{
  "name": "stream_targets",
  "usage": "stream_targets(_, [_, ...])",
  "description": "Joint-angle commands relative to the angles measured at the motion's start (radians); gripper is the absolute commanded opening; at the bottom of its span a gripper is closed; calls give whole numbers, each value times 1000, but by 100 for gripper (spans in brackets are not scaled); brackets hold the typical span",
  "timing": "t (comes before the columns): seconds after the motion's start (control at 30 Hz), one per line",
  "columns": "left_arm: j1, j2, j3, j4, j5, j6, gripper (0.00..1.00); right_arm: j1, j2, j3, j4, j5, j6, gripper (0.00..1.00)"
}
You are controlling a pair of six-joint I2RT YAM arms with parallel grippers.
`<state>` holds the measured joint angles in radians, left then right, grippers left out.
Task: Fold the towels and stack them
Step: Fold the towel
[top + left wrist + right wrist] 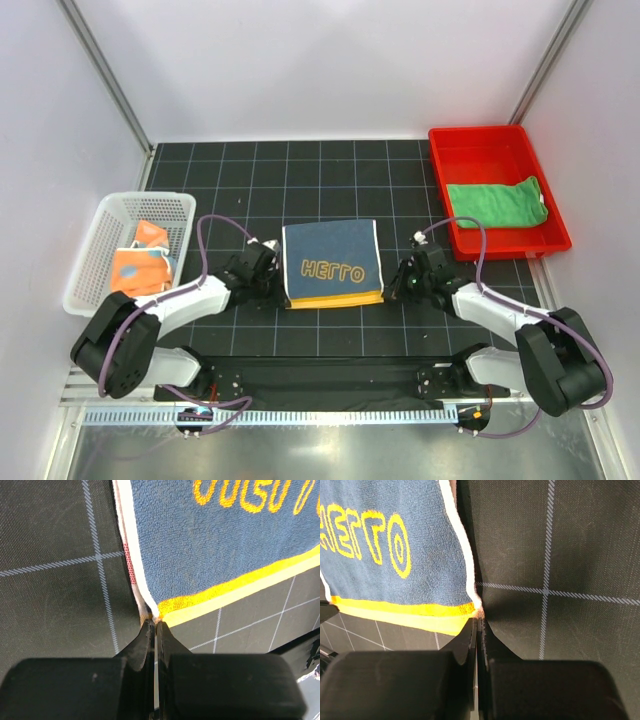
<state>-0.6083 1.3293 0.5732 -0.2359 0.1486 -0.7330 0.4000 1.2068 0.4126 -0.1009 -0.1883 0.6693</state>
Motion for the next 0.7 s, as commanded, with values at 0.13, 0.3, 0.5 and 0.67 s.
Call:
stream_targets(0.13, [2,-39,-13,9,-30,4,0,7,-15,12,4,6,26,1])
stream_targets(0.3, [1,-67,7,-42,-69,17,0,23,-65,28,-40,30,27,1])
stream_targets(0.5, [2,-18,-7,-22,-78,20,0,39,-39,8,-16,24,42,1])
stream_targets(0.67, [2,-12,-13,-20,-96,17,0,42,-41,-17,12,4,65,1])
